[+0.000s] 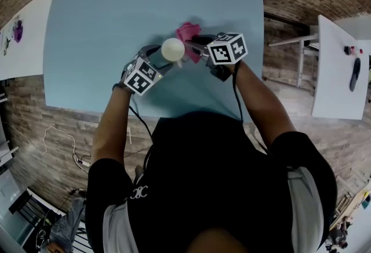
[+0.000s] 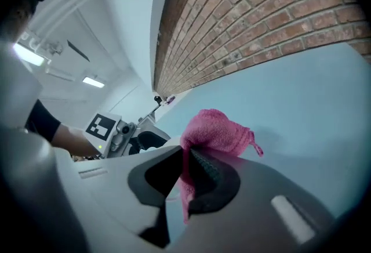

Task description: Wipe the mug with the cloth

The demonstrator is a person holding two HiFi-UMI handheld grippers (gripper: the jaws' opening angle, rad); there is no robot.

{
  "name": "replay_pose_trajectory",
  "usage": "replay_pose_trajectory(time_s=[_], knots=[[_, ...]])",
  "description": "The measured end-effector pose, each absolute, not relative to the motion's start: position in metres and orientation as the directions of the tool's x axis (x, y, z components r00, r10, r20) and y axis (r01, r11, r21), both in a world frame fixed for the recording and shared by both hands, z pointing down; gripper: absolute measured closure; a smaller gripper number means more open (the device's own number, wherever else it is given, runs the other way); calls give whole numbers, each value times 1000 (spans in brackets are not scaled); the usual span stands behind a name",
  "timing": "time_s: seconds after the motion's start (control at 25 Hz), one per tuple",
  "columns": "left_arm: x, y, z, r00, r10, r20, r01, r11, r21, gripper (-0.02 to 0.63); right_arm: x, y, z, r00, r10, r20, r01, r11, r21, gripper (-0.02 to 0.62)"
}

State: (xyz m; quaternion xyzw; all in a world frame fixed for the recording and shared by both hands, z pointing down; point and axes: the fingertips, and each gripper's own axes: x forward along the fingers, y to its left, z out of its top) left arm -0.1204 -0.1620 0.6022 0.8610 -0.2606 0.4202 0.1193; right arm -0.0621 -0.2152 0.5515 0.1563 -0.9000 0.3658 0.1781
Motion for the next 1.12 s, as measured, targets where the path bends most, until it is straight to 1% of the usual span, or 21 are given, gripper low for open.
replay_pose_trajectory(time_s=[0.12,0.24,0.44,0.6,0.76,0.92,1.12], knots=[[-117,-161,603,515,-354,781,-554,-833,-12,272,-68,-223,557,-891,-81,446,-372,693,-618,557],[-116,-160,603,517,-361,776,-569,-823,-4,272,-65,-221,581,-871,-44,489,-394,656,-643,557],[-117,-161,603,500,-392,772,-616,-788,-2,278,-63,-204,601,-854,-43,518,-427,626,-653,557],[-119,-160,605,470,-427,772,-670,-742,-3,278,-61,-185,597,-850,-53,524,-431,644,-632,557],[-116,-158,600,464,-471,750,-703,-711,-12,281,-62,-157,591,-841,-37,540,-407,701,-586,557],[-115,-154,604,451,-486,749,-728,-685,-6,282,-64,-142,582,-831,-15,557,-368,765,-528,557],[-112,-150,603,431,-495,755,-758,-653,5,284,-63,-137,574,-846,0,534,-351,753,-556,557]])
